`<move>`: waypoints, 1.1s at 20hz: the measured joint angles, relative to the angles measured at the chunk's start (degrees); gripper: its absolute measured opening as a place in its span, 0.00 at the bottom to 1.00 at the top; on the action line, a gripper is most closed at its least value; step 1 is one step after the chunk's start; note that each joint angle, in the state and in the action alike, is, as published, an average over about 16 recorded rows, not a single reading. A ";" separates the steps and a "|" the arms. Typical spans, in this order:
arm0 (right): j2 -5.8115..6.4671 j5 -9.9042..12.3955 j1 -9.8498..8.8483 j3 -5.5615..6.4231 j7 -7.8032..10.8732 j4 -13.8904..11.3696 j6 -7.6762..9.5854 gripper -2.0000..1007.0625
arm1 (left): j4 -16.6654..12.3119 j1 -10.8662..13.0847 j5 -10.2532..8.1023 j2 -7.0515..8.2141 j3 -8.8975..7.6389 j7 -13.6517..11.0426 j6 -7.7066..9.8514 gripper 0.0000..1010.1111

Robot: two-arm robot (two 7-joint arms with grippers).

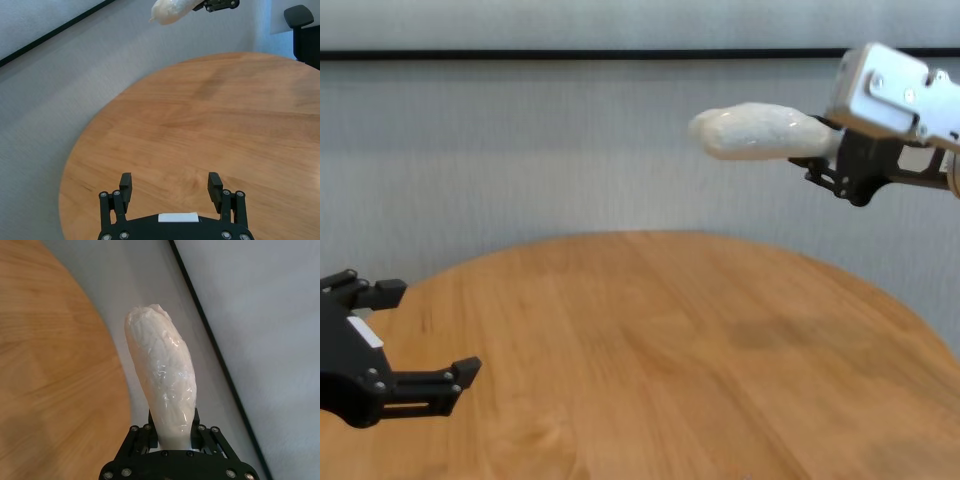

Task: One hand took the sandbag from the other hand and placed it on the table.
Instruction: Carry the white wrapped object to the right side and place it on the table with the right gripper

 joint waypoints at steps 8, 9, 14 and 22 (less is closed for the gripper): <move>-2.25 8.73 -1.86 2.71 8.57 0.39 11.35 0.33 | -0.05 0.03 0.02 0.03 0.01 0.08 0.15 0.99; -2.36 9.03 -2.09 2.62 8.85 0.53 12.06 0.33 | -0.06 0.03 0.02 0.03 0.01 0.09 0.16 0.99; -2.64 9.34 -2.89 1.69 9.06 1.87 14.14 0.33 | -0.07 0.04 0.05 0.05 0.01 0.12 0.20 0.99; -2.74 8.24 -2.40 -0.24 7.18 5.27 14.73 0.33 | -0.10 0.05 0.07 0.07 0.01 0.14 0.24 0.99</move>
